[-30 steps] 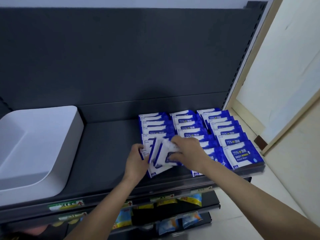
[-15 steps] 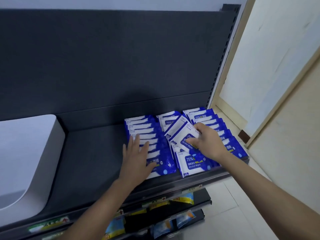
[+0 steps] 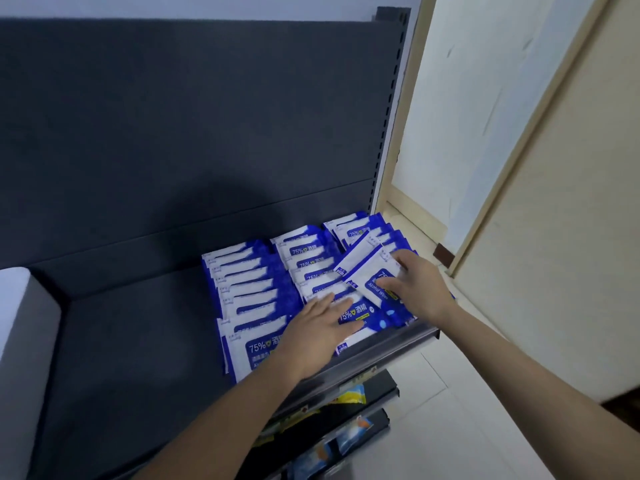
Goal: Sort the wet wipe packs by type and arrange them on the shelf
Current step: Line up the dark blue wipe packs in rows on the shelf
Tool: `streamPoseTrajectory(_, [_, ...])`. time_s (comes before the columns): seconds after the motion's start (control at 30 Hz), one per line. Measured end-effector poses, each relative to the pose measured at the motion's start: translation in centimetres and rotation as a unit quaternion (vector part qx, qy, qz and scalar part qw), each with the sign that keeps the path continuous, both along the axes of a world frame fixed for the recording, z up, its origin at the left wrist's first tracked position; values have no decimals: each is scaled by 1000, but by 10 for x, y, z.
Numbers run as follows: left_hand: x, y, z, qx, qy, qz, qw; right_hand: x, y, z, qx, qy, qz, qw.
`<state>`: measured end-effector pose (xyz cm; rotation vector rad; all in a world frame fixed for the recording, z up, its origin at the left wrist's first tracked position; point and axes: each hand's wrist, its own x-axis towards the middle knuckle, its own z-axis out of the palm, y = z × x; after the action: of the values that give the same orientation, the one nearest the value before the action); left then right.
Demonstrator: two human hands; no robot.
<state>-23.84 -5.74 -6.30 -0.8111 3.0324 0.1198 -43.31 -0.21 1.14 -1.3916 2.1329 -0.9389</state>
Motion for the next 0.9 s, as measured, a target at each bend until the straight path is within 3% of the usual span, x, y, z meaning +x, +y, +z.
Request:
streamPoseTrajectory(0.17, [1, -20, -2, -26, 15, 29, 999, -8, 1, -6, 18, 11, 6, 1000])
streamPoseTrajectory(0.3, [8, -27, 1, -34, 60, 106, 992, -14, -3, -5, 51, 41, 108, 992])
streamPoseTrajectory(0.5, [18, -24, 1, -41, 55, 133, 989, 2, -25, -6, 136, 185, 341, 912])
streamPoseTrajectory(0.67, [23, -18, -4, 20, 158, 198, 967, 4, -46, -22, 167, 251, 394, 868])
streamPoseTrajectory(0.73, [18, -9, -4, 49, 161, 221, 961, 3, -50, -24, 156, 282, 419, 849])
streamPoseTrajectory(0.8, [10, 0, -4, 55, 144, 217, 964, 0, -51, -25, 116, 292, 430, 846])
streamPoseTrajectory(0.9, [2, 9, -1, 7, 119, 215, 969, -9, -49, -24, 70, 264, 404, 873])
